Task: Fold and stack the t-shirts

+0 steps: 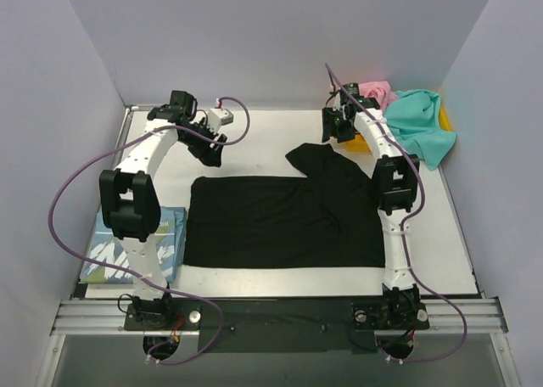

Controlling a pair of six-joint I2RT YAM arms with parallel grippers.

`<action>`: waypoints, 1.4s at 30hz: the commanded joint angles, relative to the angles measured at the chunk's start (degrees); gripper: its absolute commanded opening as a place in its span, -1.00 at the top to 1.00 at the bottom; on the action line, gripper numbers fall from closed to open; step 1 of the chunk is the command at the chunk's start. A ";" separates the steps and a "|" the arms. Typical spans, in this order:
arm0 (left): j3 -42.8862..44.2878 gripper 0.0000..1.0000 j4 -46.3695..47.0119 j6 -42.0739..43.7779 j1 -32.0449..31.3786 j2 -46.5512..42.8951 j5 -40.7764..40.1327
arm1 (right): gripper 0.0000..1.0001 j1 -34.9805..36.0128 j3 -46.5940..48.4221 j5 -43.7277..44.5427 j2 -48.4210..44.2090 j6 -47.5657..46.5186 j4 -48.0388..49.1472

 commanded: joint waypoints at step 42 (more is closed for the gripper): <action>-11.19 1.00 -7.95 38.04 1.06 -5.44 -7.14 | 1.00 -3.20 -47.27 -10.13 -46.86 0.74 -7.28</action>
